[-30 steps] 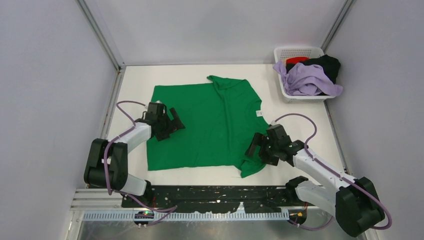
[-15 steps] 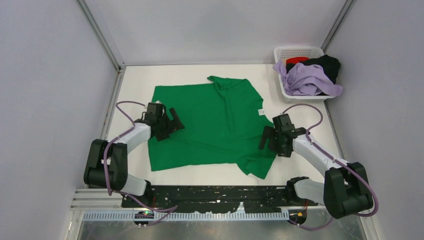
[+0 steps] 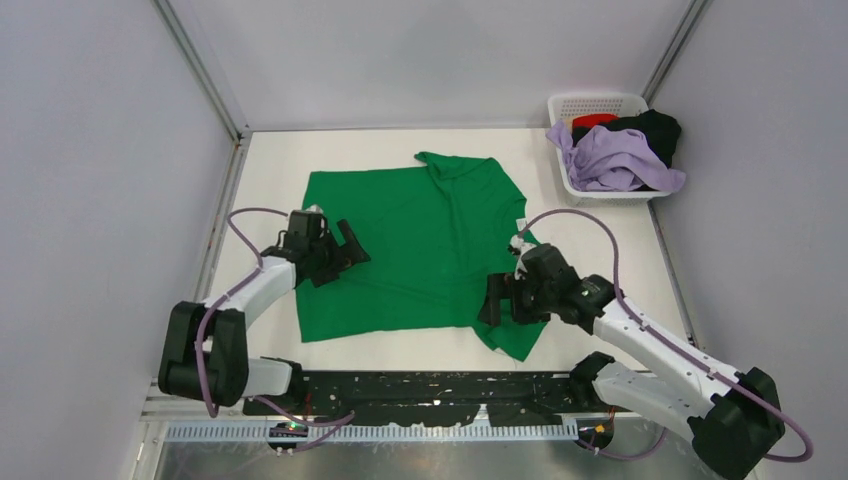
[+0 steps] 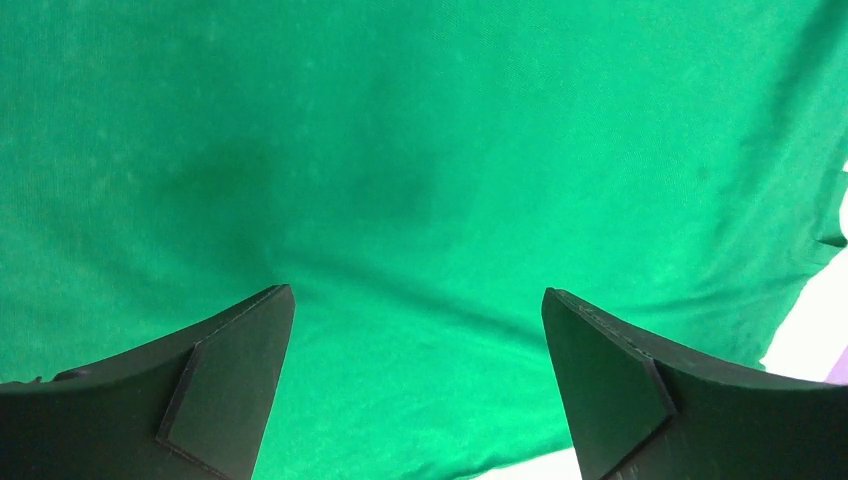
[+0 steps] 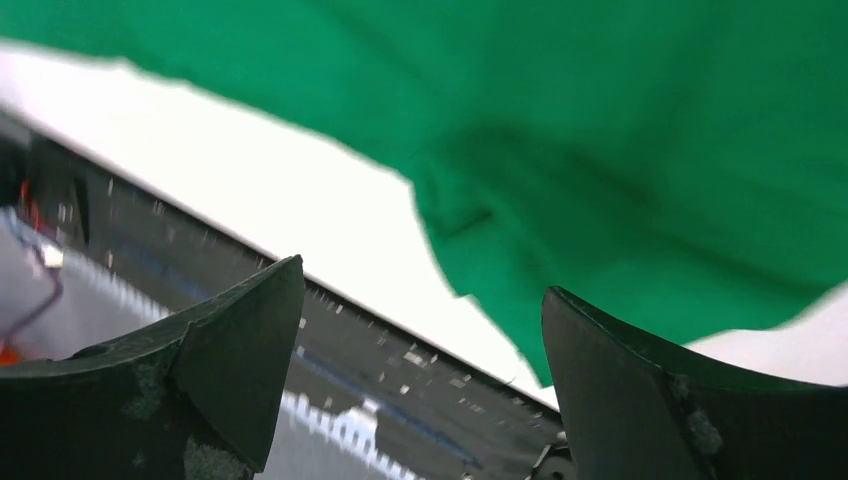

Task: Fold and stack the t-shirts
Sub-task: Flatten out the tshirt

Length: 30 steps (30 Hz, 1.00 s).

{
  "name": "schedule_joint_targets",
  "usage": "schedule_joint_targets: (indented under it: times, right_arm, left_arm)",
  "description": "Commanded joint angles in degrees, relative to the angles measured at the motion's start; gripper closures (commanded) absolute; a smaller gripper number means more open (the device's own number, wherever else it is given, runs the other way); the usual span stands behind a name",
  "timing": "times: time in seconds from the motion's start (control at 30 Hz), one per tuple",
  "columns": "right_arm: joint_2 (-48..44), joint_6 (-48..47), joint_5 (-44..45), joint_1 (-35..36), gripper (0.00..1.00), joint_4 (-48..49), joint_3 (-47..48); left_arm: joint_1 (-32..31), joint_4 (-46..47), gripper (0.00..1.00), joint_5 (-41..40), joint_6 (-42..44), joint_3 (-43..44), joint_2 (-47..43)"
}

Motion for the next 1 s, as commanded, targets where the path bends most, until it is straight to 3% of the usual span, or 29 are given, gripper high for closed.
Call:
schedule_joint_targets:
  times: [0.0,0.13,0.27,0.5,0.73,0.97]
  right_arm:
    - [-0.22,6.74,-5.27,6.94,0.05,2.24,-2.98]
    - [-2.78,10.95,-3.96,7.96,0.05,4.86,-8.28]
    - [-1.12,13.17,-2.48,7.78,0.05,10.46,-13.43]
    - [2.60,11.96,8.74,4.89,0.05,0.20,-10.76]
    - [-0.63,7.62,3.79,-9.24,0.04,-2.53,-12.60]
    - [-0.29,6.04,1.45,-12.82,0.05,-4.14,-10.12]
  left_arm:
    - [-1.99,-3.15,0.00,0.53,-2.06,-1.80,-7.43]
    - [-7.15,-3.32,0.00,-0.25,-4.60,-7.35,-13.97]
    - [-10.99,2.87,0.00,1.12,-8.41,-14.22,-15.80]
    - [-10.05,1.91,0.00,-5.17,-8.15,-14.97,-10.90]
    - [-4.87,1.82,0.00,-5.29,-6.46,-13.32,-8.61]
    - [-3.92,0.91,0.00,-2.01,-5.19,-11.11,-7.80]
